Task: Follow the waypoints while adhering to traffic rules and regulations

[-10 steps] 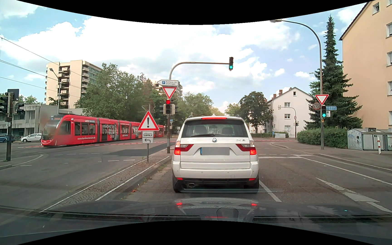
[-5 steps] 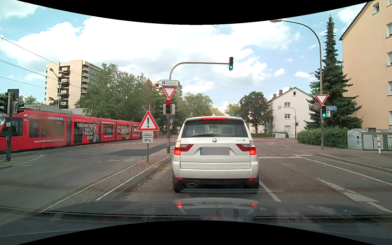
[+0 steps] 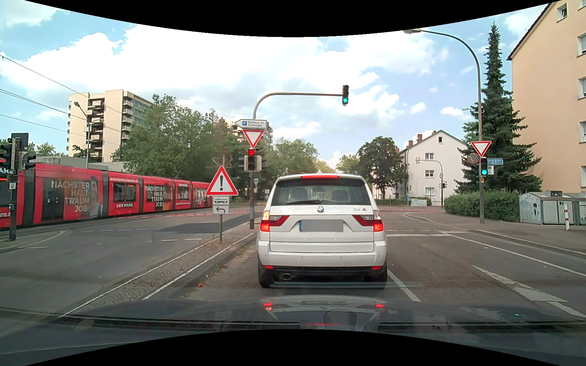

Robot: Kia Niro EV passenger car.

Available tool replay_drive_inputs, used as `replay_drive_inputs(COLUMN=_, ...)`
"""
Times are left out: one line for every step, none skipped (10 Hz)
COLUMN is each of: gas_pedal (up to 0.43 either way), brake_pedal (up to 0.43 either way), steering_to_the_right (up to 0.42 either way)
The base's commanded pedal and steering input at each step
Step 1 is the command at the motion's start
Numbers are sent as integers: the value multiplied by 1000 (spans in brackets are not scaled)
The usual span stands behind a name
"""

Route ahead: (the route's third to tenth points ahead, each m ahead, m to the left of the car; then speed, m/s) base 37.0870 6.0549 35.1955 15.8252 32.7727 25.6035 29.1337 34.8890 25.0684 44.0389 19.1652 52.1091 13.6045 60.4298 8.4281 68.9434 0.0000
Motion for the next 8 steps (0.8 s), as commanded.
replay_drive_inputs(gas_pedal=0, brake_pedal=287, steering_to_the_right=-4)
replay_drive_inputs(gas_pedal=0, brake_pedal=287, steering_to_the_right=-4)
replay_drive_inputs(gas_pedal=0, brake_pedal=287, steering_to_the_right=-4)
replay_drive_inputs(gas_pedal=0, brake_pedal=280, steering_to_the_right=-4)
replay_drive_inputs(gas_pedal=0, brake_pedal=280, steering_to_the_right=-4)
replay_drive_inputs(gas_pedal=0, brake_pedal=287, steering_to_the_right=-4)
replay_drive_inputs(gas_pedal=0, brake_pedal=287, steering_to_the_right=-4)
replay_drive_inputs(gas_pedal=0, brake_pedal=287, steering_to_the_right=-4)
